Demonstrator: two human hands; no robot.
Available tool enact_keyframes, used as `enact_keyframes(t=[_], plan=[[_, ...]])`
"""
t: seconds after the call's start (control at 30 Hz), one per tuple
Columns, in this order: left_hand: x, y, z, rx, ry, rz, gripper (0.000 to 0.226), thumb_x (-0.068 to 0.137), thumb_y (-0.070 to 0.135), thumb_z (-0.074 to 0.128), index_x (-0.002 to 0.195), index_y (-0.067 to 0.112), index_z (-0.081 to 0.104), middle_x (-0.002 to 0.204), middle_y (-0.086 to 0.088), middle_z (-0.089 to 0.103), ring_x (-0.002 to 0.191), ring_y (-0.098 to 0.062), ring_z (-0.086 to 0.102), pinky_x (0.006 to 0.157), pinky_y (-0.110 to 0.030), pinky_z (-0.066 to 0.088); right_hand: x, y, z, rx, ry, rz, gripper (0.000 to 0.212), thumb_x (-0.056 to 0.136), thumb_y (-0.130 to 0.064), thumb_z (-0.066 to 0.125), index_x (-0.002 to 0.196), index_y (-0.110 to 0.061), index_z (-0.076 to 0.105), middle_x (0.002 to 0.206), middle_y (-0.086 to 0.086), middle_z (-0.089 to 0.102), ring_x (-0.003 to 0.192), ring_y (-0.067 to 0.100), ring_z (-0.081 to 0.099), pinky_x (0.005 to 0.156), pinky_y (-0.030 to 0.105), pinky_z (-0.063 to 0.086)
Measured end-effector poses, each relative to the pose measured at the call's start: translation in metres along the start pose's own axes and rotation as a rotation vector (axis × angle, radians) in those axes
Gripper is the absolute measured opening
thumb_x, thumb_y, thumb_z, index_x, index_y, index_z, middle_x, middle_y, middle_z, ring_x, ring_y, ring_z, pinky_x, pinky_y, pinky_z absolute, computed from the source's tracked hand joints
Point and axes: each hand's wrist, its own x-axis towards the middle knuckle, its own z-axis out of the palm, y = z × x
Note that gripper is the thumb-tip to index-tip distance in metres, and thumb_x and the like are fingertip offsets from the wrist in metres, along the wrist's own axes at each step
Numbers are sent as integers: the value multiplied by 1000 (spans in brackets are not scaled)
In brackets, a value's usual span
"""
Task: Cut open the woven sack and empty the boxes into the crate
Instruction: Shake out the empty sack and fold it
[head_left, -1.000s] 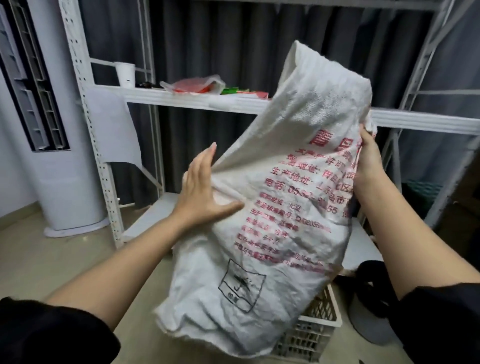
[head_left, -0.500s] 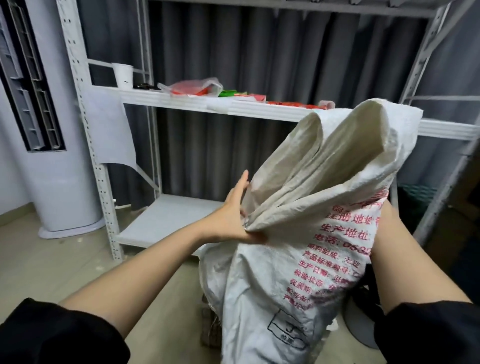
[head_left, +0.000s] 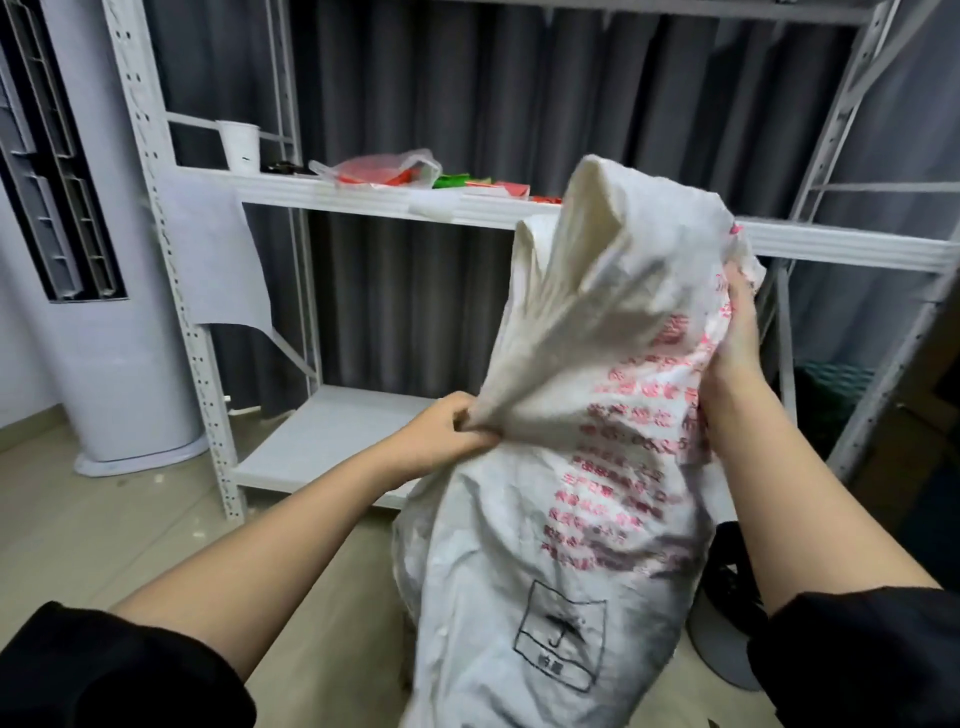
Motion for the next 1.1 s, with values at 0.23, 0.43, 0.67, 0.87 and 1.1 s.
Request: enact_keyframes(t=[0.23,0.43,0.67,0.87,1.1], plan=[[8,-23,-31,46,165,-73,11,92,14,55,102,11,61,104,-5,64,95,-13,58,89,-32,48,6,18,-13,-167,249,-139,48,74,-46,75,112,-19,63,108,-4,70,101,10,67,87,27,55],[12,-13,-50,258,456,62,21,91,4,51,108,12,62,105,3,60,99,-14,55,76,-20,37,9,34,-25,-447,254,-57,66,81,-29,70,134,-10,37,127,6,53,107,17,56,92,31,46],[17,16,-58,624,549,205,34,89,9,46,117,24,57,109,-4,68,102,-29,61,87,-41,47,-35,9,39,-1192,-331,-1479,77,75,-46,62,139,-12,37,144,13,45,135,25,37,110,45,23],[20,34,-43,938,435,474,45,78,17,40,118,21,59,110,-2,69,103,-26,63,81,-41,46,-45,49,84,-1854,-678,-1042,96,69,-55,69,147,-14,30,147,6,43,141,24,33,117,47,6],[1,21,-58,1502,185,163,63,65,46,66,118,21,44,102,4,63,96,-24,57,82,-37,31,-36,55,52,-1774,-599,-1090,19,70,-12,67,74,-12,49,71,7,52,60,33,55,47,31,24]])
